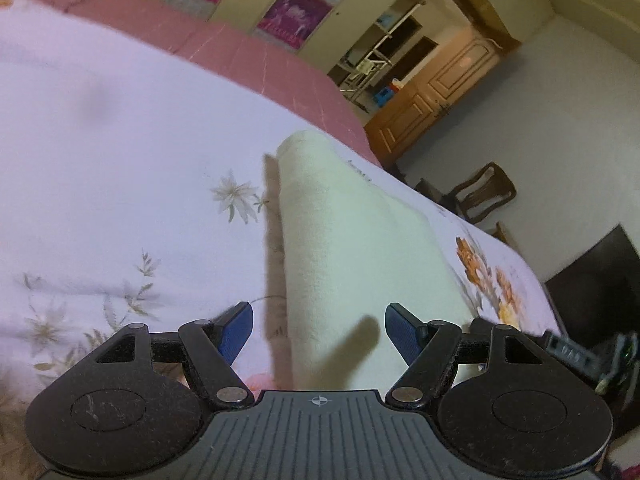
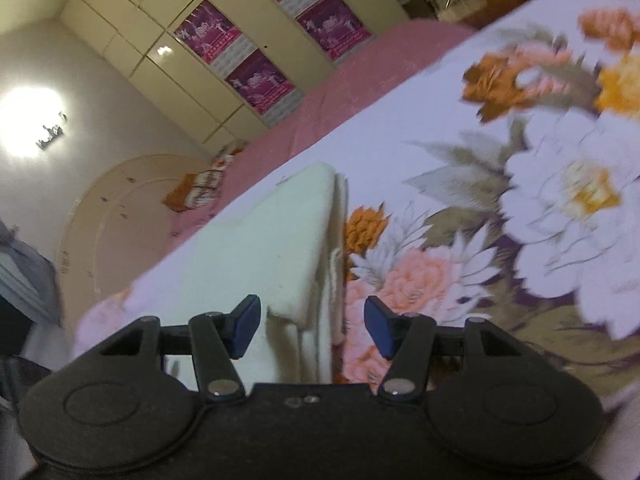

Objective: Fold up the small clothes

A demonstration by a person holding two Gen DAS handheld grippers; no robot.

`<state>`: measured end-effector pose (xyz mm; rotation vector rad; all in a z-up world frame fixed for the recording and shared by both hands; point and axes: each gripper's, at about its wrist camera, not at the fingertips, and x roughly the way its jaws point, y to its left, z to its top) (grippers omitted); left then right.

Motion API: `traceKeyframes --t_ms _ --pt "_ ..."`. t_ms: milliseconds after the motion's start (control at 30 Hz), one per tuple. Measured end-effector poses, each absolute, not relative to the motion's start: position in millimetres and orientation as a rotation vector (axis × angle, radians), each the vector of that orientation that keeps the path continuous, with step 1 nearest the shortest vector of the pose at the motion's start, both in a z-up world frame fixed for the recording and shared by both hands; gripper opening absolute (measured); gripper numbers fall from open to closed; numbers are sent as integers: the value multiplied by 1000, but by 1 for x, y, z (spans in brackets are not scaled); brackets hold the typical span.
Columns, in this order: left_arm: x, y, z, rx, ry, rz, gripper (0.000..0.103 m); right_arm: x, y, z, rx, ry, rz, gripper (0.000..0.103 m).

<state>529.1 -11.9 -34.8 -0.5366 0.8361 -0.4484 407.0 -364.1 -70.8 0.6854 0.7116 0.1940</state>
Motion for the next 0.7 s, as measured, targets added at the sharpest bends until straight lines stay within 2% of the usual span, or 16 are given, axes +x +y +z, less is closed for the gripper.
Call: traceKeyframes --t_ms 233,400,433,567,700 --pt "538 -24 -41 -515 846 -470 73 419 -360 -80 675 741 233 57" --pt "545 -40 -36 -460 870 -526 73 433 -352 -76 622 771 250 55" --pt "546 -39 -33 -450 875 -536 73 435 -350 -74 609 781 258 52" --pt "549 -36 -33 -425 878 -541 63 433 -354 -73 589 803 293 46" --pt "554 -52 -29 -345 864 -502 54 438 -352 -76 603 795 298 45"
